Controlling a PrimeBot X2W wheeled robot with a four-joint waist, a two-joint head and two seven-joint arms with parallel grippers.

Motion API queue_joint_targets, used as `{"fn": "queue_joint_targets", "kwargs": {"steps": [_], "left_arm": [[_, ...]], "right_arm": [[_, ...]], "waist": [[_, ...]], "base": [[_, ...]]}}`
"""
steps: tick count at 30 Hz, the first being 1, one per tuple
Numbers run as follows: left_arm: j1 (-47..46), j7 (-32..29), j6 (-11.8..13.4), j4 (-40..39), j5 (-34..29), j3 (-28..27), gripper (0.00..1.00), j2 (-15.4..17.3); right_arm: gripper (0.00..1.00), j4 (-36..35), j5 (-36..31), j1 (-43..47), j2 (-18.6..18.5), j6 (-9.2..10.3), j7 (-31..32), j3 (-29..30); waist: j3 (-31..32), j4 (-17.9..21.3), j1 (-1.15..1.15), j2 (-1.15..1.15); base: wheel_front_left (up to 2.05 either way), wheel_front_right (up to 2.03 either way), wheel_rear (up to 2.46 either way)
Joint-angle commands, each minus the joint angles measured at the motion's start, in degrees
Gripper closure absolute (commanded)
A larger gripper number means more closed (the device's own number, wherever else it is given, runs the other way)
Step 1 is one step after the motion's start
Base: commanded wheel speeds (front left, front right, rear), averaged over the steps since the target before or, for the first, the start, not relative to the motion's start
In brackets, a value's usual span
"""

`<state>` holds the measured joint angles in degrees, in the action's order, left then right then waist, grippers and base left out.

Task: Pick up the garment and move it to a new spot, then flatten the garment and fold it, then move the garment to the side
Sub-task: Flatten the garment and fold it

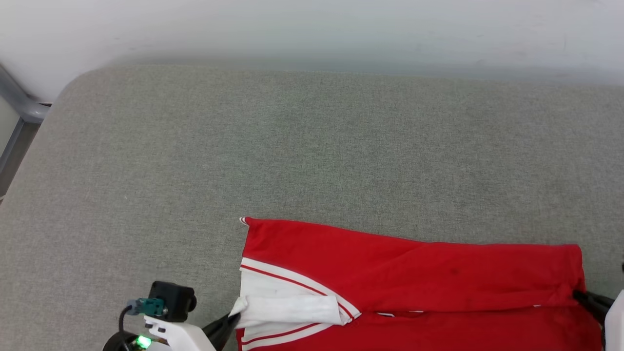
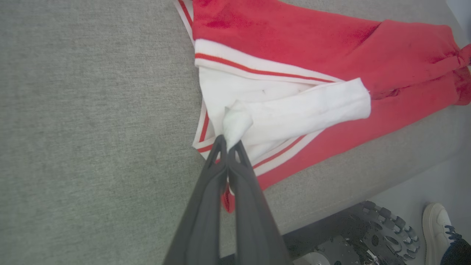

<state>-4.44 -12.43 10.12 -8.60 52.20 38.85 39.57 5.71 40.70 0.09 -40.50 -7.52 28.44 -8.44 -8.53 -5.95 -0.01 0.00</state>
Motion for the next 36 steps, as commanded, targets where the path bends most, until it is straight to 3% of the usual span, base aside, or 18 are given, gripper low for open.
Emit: {"fn": "queue_joint_targets", "kwargs": {"steps": [1,3,4,5,6,14,19,23,29,36], "left_arm": [[-0.2,-0.2,-0.3,0.6,-0.3,0.4,1.0,-0.2],[-0.5,-0.5,-0.5,1.7,-0.7,1.1,1.0,-0.7],[-0.7,-0.7,-0.6,2.3,-0.9,1.4,0.83,-0.9],[-0.8,-0.8,-0.7,2.8,-1.4,1.8,0.31,-1.1],[-1.0,-0.8,-0.8,3.4,-1.7,2.2,0.0,-1.3],[-1.3,2.3,-0.7,4.5,-2.7,1.8,0.0,-1.8],[-0.7,5.8,1.1,0.1,-2.2,-1.2,0.0,-1.8],[-0.4,10.1,3.5,-4.1,-2.7,-4.9,0.0,-1.7],[0.8,20.4,5.9,-4.7,-5.2,-9.6,0.0,-3.4],[1.8,27.1,4.9,-1.5,-9.9,-12.1,0.0,-6.3]], "right_arm": [[1.0,0.1,-0.5,0.5,-0.9,0.07,-0.5,-0.8],[0.99,0.7,-1.2,0.4,-1.4,0.07,-0.9,-2.6],[0.55,1.0,-1.6,0.2,-1.5,0.07,-1.2,-3.1],[0.0,1.5,-1.8,0.0,-1.6,0.07,-1.5,-3.6],[0.0,1.8,-2.1,-0.2,-1.7,0.07,-1.8,-4.5],[0.0,2.6,1.1,-1.1,-1.9,0.07,-2.8,-6.6],[0.0,-0.4,3.3,-0.4,-2.5,0.07,-0.6,-3.9],[0.0,-4.1,5.0,0.5,-0.6,0.06,2.5,0.7],[0.0,-6.7,1.1,0.8,5.5,0.06,9.7,8.2],[0.0,-5.6,-9.4,0.6,15.6,0.06,16.0,17.3]], "waist": [[0.0,0.0,0.01,0.0],[-0.1,0.1,0.01,0.0],[-0.1,0.1,0.01,0.0],[-0.2,0.2,0.01,0.0],[-0.2,0.2,0.01,0.0],[2.0,0.7,0.01,0.0],[4.6,1.1,0.01,0.0],[5.8,1.3,0.01,0.0],[6.0,1.4,0.01,0.0],[4.4,0.4,0.01,0.0]], "base": [[0.0,0.0,0.0],[0.0,0.0,0.0],[0.0,0.0,0.0],[0.0,0.0,0.0],[0.0,0.0,0.0],[0.0,0.0,0.0],[0.0,0.0,0.0],[0.0,0.0,0.0],[0.0,0.0,0.0],[0.0,0.0,0.0]]}}
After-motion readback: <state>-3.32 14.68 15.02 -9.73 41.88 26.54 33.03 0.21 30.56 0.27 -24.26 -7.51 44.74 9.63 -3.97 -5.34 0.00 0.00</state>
